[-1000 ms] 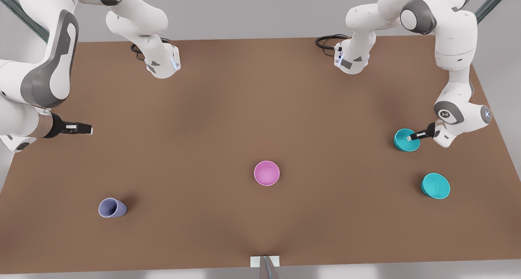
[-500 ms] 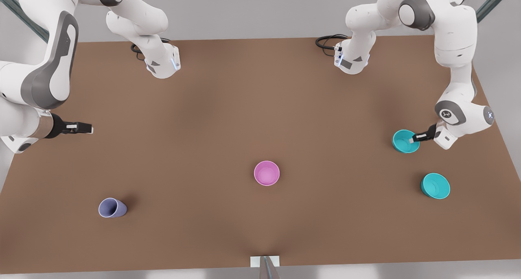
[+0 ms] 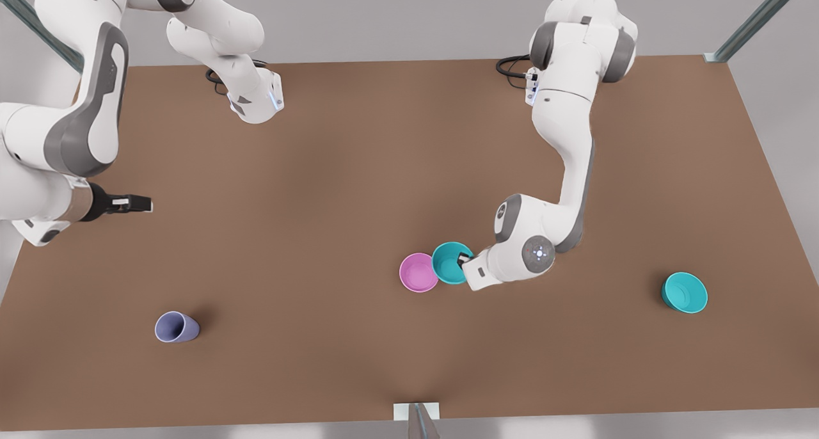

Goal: Stack the blue bowl on the pink bowl

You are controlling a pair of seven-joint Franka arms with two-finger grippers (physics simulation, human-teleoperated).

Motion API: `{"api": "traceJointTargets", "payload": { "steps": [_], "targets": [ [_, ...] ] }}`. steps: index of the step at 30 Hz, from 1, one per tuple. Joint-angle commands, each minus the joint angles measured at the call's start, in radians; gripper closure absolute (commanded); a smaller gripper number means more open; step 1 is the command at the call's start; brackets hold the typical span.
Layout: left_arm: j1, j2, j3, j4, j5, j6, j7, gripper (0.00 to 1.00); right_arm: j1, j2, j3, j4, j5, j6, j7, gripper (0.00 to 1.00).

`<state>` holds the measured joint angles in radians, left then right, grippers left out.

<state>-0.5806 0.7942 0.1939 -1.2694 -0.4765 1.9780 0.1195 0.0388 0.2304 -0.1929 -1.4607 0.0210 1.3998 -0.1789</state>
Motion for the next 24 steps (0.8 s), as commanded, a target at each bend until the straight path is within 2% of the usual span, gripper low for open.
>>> {"api": "traceJointTargets", "payload": {
  "steps": [1,4,14,24],
  "targets": [
    [-0.015,0.013,-0.008,0.015,-0.005,-0.015,-0.779,0.79,0.000,0.000,0.000,0.000,0.000,0.004,-0.013,0.00],
    [-0.015,0.077,-0.010,0.105,-0.010,-0.002,-0.822,0.79,0.019,-0.002,0.000,0.000,0.000,0.001,-0.007,0.00],
    [-0.016,0.103,-0.077,0.113,-0.011,0.111,-0.876,0.79,0.016,0.003,0.001,-0.003,0.000,0.004,-0.008,0.00],
    [-0.024,0.103,-0.087,0.102,-0.002,0.093,-0.874,0.79,0.018,0.007,0.000,-0.003,0.000,0.004,-0.008,0.00]
  ]
}}
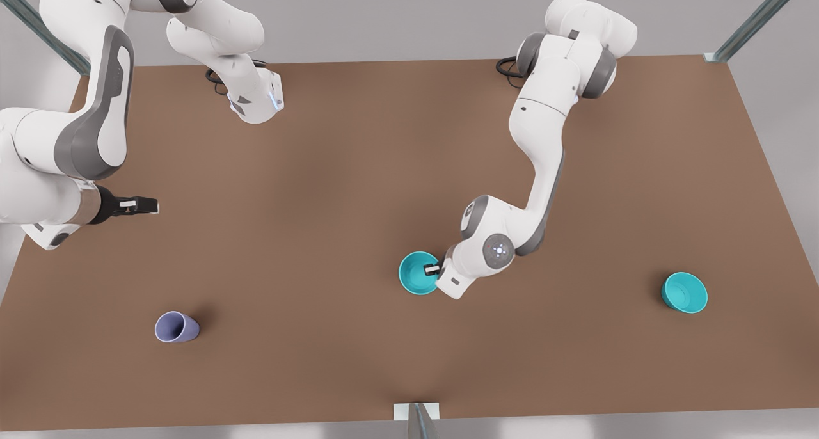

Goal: Stack the blue bowl on the pink bowl

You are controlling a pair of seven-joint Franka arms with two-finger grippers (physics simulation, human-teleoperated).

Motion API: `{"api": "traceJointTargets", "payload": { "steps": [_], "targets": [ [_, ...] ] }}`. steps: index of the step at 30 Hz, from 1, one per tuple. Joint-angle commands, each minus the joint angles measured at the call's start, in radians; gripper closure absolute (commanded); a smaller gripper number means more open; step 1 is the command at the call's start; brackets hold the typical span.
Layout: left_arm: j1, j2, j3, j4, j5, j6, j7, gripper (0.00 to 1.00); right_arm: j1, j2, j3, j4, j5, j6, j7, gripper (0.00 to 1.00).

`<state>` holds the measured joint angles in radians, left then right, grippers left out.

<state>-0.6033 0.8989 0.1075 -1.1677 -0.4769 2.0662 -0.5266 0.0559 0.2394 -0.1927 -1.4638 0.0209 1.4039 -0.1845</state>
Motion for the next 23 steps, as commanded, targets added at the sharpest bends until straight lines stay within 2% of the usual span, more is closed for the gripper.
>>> {"api": "traceJointTargets", "payload": {
  "steps": [1,4,5,6,8,9,10,11,13,14,15,16,17,18,19,23],
  "targets": [
    [-0.004,-0.003,0.000,0.000,0.003,-0.012,-0.228,0.79,-0.001,0.000,-0.001,0.000,0.001,0.000,-0.003,0.00],
    [-0.006,-0.003,0.000,-0.003,0.003,-0.020,-0.228,0.78,-0.001,0.000,-0.001,0.000,0.001,0.000,-0.003,0.00],
    [-0.006,-0.002,0.000,-0.003,0.003,-0.020,-0.217,0.13,-0.001,0.000,-0.001,0.000,0.001,0.000,-0.003,0.00],
    [-0.007,-0.003,0.000,-0.004,0.004,-0.021,-0.216,0.00,-0.001,0.001,-0.001,0.000,0.001,0.000,-0.003,0.00],
    [-0.007,-0.023,0.003,-0.006,0.043,-0.109,-0.217,0.00,-0.004,0.001,-0.001,0.000,0.001,0.000,-0.003,0.00],
    [-0.004,-0.083,0.047,-0.006,0.064,-0.263,-0.210,0.00,-0.004,0.001,-0.001,0.000,0.001,0.000,-0.003,0.00],
    [0.005,-0.187,0.141,-0.003,0.096,-0.512,-0.100,0.00,-0.004,0.001,-0.001,0.000,0.001,0.001,-0.003,0.00],
    [0.007,-0.308,0.313,0.008,0.100,-0.765,0.069,0.00,-0.004,0.001,-0.001,0.000,0.001,0.000,-0.003,0.00],
    [0.007,-0.426,0.530,0.008,0.100,-0.856,0.315,0.00,-0.001,-0.003,-0.001,0.002,0.001,-0.003,-0.003,0.00],
    [0.007,-0.443,0.597,0.010,0.100,-0.873,0.465,0.00,0.002,-0.005,-0.001,0.011,-0.004,0.010,-0.006,0.00],
    [0.008,-0.483,0.618,0.010,0.145,-0.891,0.546,0.00,0.036,-0.014,-0.001,0.017,-0.044,0.050,-0.003,0.00],
    [0.007,-0.503,0.601,0.019,0.204,-0.896,0.585,0.00,0.038,-0.012,0.001,0.043,-0.065,0.067,0.003,0.00],
    [0.172,-0.543,0.390,0.034,0.234,-0.888,0.583,0.00,0.039,-0.023,0.001,0.045,-0.067,0.075,-0.003,0.00],
    [0.373,-0.578,0.096,0.029,0.349,-0.868,0.582,0.00,0.036,-0.023,-0.001,0.043,-0.065,0.073,-0.009,0.00],
    [0.418,-0.690,0.017,-0.107,0.439,-0.735,0.579,0.00,0.028,-0.025,-0.002,0.045,-0.062,0.072,-0.007,0.00],
    [0.418,-0.683,0.017,-0.110,0.443,-0.747,0.579,0.00,0.022,-0.023,-0.008,0.046,-0.049,0.073,-0.007,0.00]
  ]
}}
